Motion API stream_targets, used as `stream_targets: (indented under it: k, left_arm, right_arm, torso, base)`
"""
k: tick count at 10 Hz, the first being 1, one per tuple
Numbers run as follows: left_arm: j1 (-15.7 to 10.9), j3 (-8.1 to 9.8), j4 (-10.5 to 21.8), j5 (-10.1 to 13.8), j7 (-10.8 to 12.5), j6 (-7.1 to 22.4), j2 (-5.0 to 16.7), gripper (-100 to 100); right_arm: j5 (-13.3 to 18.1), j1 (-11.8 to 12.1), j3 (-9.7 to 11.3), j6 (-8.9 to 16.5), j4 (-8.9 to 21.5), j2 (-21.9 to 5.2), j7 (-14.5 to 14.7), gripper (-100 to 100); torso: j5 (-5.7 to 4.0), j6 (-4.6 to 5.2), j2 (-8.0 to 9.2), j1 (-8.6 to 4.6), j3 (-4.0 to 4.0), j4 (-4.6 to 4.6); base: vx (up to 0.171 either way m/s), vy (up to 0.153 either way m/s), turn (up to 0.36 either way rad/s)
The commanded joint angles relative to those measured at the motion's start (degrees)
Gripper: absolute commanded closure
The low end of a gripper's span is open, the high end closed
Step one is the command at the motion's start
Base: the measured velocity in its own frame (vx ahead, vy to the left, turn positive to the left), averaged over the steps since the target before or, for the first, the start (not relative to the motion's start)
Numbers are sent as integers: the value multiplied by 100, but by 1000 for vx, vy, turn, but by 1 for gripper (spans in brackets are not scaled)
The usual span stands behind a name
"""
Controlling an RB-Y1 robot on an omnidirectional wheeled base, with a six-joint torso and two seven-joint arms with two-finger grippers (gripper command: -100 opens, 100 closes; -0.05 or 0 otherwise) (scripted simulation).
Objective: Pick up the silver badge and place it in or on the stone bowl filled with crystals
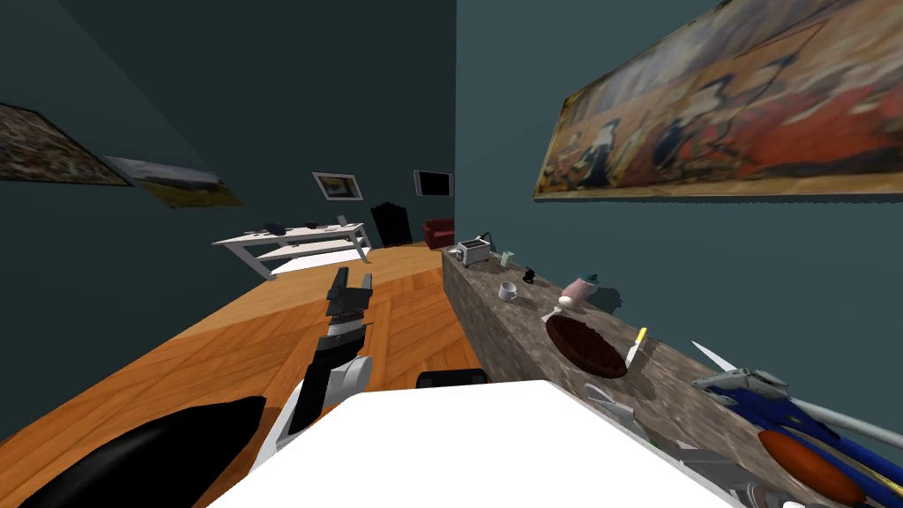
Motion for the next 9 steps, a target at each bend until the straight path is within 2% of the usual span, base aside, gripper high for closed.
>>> stream_targets:
  k: [1, 2, 6, 9]
  left_arm:
    - [0, 0, 0, 0, 0, 0, 0, 0]
    - [-1, 0, 0, 0, 0, 0, 0, 0]
    - [-1, 0, 0, 0, 0, 0, 0, 0]
    - [0, 0, 0, 0, 0, 0, 0, 0]
  right_arm:
    - [-242, 286, -175, 104, -27, -189, 254, -100]
    - [-242, 325, -175, 104, -27, -189, 254, -100]
    - [-932, 1091, -677, 388, -52, -863, 885, -100]
    - [-1293, 1480, -940, 528, -78, -1318, 1205, -100]
  torso:
    - [0, 0, 0, 0, 0, 0]
    - [1, -4, 1, 1, 1, 0]
    - [0, -4, -2, -3, -2, -1]
    - [0, -2, -3, 3, -2, -1]
  base:
    - [7, -26, 108]
    - [6, -20, 90]
    - [10, -32, 193]
    - [13, -23, 138]
